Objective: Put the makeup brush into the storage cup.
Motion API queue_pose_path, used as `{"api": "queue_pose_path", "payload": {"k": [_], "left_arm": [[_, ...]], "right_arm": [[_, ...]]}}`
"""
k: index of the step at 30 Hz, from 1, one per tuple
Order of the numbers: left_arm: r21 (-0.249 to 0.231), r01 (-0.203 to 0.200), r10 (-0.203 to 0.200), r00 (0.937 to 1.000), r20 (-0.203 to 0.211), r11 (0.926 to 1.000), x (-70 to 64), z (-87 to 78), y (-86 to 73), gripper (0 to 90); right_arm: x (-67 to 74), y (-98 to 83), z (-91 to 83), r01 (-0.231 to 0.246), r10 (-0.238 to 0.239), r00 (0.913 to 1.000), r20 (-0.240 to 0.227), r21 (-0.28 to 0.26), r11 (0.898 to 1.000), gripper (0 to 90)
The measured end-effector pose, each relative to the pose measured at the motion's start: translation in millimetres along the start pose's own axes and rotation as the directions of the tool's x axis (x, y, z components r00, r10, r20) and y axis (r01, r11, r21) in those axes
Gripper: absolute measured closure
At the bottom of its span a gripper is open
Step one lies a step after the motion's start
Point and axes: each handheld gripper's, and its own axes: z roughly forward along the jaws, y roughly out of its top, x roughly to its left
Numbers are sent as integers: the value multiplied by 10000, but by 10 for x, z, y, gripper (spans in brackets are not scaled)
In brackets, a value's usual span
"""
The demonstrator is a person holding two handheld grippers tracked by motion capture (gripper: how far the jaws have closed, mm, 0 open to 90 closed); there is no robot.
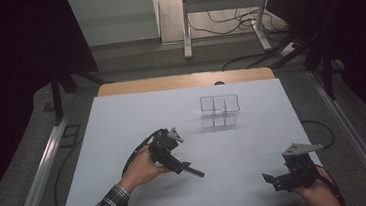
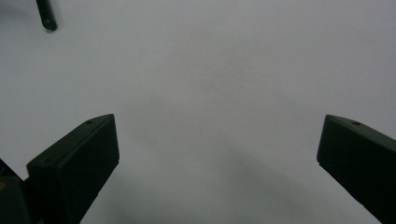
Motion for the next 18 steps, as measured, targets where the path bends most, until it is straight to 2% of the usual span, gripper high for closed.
{"api": "queue_pose_path", "payload": {"k": [18], "left_arm": [[175, 7, -10, 9998, 173, 9998, 0, 190, -115, 0]], "right_arm": [[4, -1, 9, 78, -78, 10000, -40, 41, 10000, 0]]}}
